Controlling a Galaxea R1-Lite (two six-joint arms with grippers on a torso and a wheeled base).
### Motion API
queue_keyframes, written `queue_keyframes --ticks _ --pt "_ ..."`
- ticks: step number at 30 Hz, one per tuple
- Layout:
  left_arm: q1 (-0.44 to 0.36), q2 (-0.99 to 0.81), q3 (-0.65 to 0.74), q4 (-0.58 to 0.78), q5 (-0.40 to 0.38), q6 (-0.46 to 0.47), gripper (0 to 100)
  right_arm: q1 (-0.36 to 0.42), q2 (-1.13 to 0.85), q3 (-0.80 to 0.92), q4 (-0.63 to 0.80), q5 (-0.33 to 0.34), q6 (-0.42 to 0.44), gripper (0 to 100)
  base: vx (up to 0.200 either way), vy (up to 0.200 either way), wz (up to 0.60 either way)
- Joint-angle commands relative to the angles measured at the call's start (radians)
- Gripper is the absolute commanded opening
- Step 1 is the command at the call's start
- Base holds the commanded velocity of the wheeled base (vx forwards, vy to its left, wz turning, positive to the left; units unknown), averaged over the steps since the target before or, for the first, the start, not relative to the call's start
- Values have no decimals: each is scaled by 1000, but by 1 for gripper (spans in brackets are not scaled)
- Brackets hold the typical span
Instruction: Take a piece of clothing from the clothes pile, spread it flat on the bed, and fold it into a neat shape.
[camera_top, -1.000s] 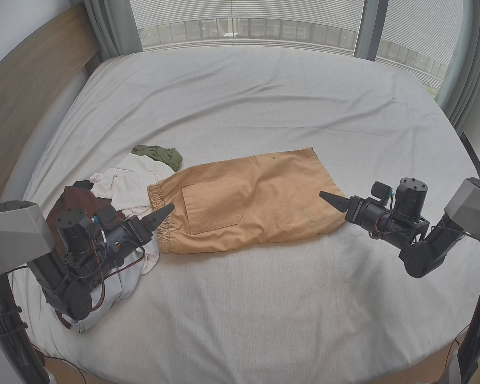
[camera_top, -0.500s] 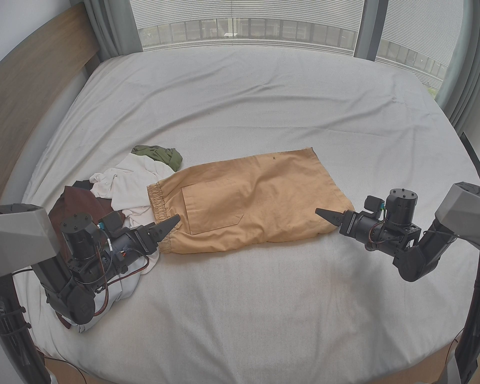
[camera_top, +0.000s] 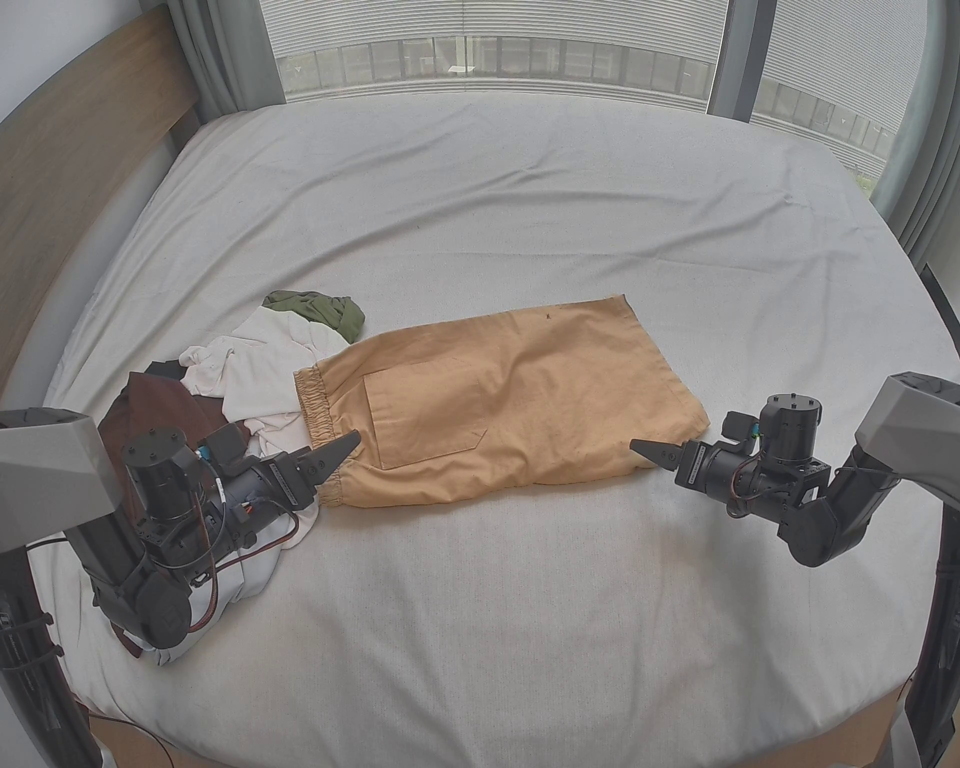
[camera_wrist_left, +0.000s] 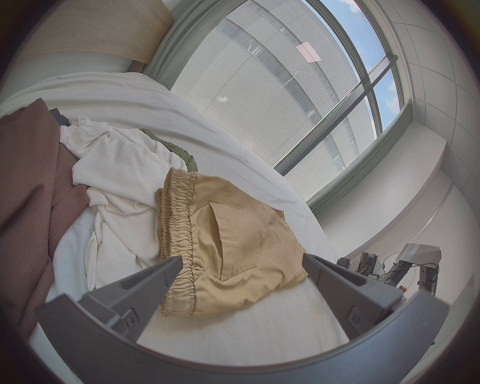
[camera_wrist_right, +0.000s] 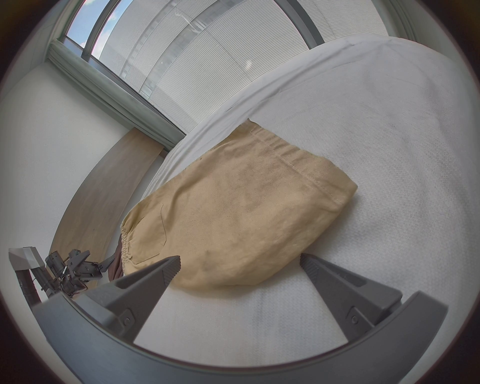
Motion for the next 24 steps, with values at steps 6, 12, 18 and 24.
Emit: queue_keyframes --ticks 6,12,18,24 --pt "1 2 -2 0 0 -1 100 14 72 -36 -13 -25 3 100 0 0 0" --pt "3 1 -3 0 0 -2 100 51 129 -64 -56 -30 18 100 0 0 0" --pt "3 1 -5 0 0 -2 100 85 164 -77 -168 -30 83 100 0 0 0" --pt "3 -2 -5 0 0 -2 100 103 201 -104 -249 -30 97 100 0 0 0"
